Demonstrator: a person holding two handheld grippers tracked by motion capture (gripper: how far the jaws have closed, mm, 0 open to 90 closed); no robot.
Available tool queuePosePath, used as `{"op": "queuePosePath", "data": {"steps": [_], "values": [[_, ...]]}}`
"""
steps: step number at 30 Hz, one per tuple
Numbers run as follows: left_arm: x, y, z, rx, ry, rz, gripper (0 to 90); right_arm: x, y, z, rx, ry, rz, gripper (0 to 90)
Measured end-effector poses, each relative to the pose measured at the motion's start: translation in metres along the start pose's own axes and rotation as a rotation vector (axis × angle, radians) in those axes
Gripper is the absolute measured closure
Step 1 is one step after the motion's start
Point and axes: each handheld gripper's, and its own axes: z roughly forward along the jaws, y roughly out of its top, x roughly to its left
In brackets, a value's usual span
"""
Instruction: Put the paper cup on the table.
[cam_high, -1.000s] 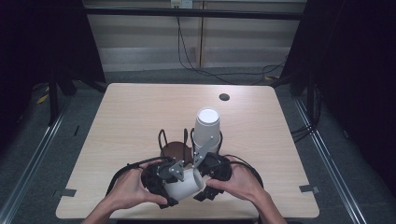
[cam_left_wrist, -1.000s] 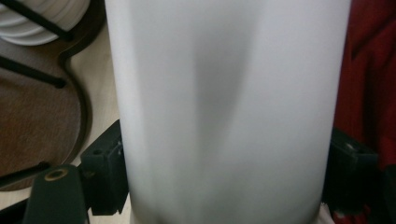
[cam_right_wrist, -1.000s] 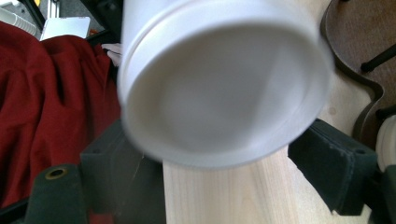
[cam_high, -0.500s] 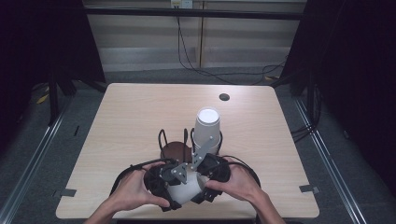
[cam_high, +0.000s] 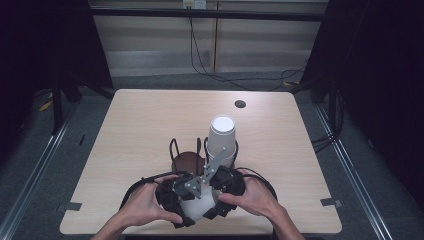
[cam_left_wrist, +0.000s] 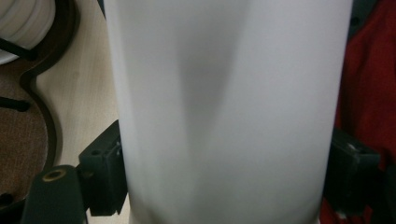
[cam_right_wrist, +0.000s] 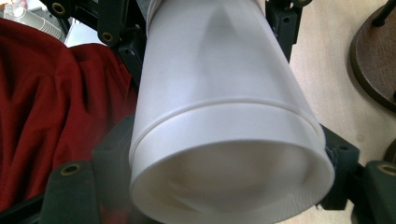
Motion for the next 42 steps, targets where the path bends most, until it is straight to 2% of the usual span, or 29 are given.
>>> {"op": "queuePosePath", "data": {"steps": [2, 5, 6, 12, 16, 18, 21, 30, 32, 35, 36, 37, 38, 40, 42], "values": [[0.000, 0.000, 0.000, -0.007, 0.005, -0.001, 16.7, -0.001, 0.000, 0.000, -0.003, -0.002, -0.009, 24.8], [0.001, -0.001, -0.001, -0.017, 0.016, -0.002, 15.3, -0.001, -0.001, -0.002, -0.002, -0.003, 0.005, 24.8], [0.001, -0.001, -0.001, -0.021, 0.019, -0.002, 15.0, -0.001, -0.001, -0.002, -0.011, -0.010, -0.006, 24.8], [0.002, -0.002, 0.000, -0.038, 0.019, -0.009, 14.4, -0.002, -0.002, -0.002, -0.010, -0.009, 0.011, 24.9], [0.005, -0.005, 0.001, -0.052, 0.019, 0.001, 14.4, -0.002, -0.002, -0.002, -0.004, -0.013, 0.025, 24.9], [0.004, -0.007, 0.001, -0.074, 0.048, -0.007, 14.4, -0.003, -0.002, -0.002, -0.023, -0.032, 0.006, 25.1], [0.006, -0.008, -0.002, -0.095, 0.060, 0.021, 14.2, -0.003, -0.002, -0.004, -0.030, -0.046, 0.007, 25.1], [0.008, -0.013, -0.009, -0.151, 0.046, 0.034, 10.8, -0.003, -0.003, -0.004, -0.028, -0.046, 0.019, 25.1], [0.009, -0.014, -0.011, -0.170, 0.038, 0.033, 10.8, -0.004, -0.003, -0.004, -0.043, -0.054, 0.004, 25.1], [0.011, -0.016, -0.015, -0.190, 0.032, 0.036, 10.7, -0.005, -0.004, -0.005, -0.056, -0.054, 0.001, 25.1], [0.011, -0.017, -0.016, -0.207, 0.036, 0.032, 10.8, -0.004, -0.004, -0.006, -0.050, -0.062, 0.013, 25.1], [0.011, -0.017, -0.017, -0.203, 0.039, 0.035, 10.8, -0.004, -0.004, -0.006, -0.053, -0.058, 0.007, 25.1], [0.011, -0.018, -0.018, -0.208, 0.045, 0.027, 10.8, -0.005, -0.005, -0.007, -0.056, -0.062, 0.006, 25.1], [0.013, -0.019, -0.019, -0.233, 0.029, 0.013, 10.8, -0.005, -0.005, -0.008, -0.057, -0.059, 0.012, 25.1], [0.013, -0.020, -0.021, -0.253, 0.038, 0.011, 10.8, -0.005, -0.006, -0.008, -0.058, -0.053, 0.018, 25.0]]}}
